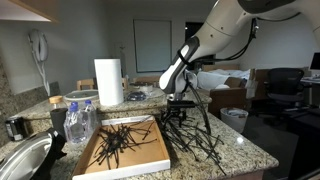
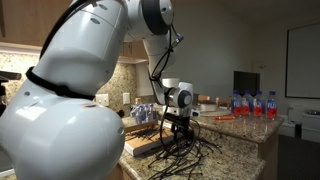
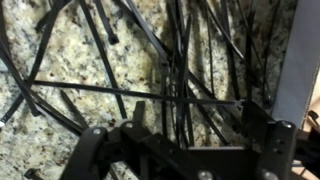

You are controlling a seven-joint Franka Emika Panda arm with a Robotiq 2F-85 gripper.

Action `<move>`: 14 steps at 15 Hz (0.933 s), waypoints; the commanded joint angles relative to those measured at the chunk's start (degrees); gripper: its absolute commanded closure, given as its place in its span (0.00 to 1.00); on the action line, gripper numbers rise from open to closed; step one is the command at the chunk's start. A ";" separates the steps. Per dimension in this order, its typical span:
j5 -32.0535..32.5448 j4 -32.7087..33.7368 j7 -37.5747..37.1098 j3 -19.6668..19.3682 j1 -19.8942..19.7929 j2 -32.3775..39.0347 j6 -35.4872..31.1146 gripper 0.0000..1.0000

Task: Put some of the zip ties on the counter on the box

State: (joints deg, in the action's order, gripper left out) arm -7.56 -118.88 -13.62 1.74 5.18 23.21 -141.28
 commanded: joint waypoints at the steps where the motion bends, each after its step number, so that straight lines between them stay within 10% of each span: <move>1: 0.42 -2.20 -0.35 -0.66 -0.21 -1.61 0.36 0.25; 14: 0.87 -2.18 -0.85 -1.32 0.08 -1.55 1.24 0.92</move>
State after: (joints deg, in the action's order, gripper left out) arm -7.50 -119.47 -13.66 0.58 5.20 22.96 -140.99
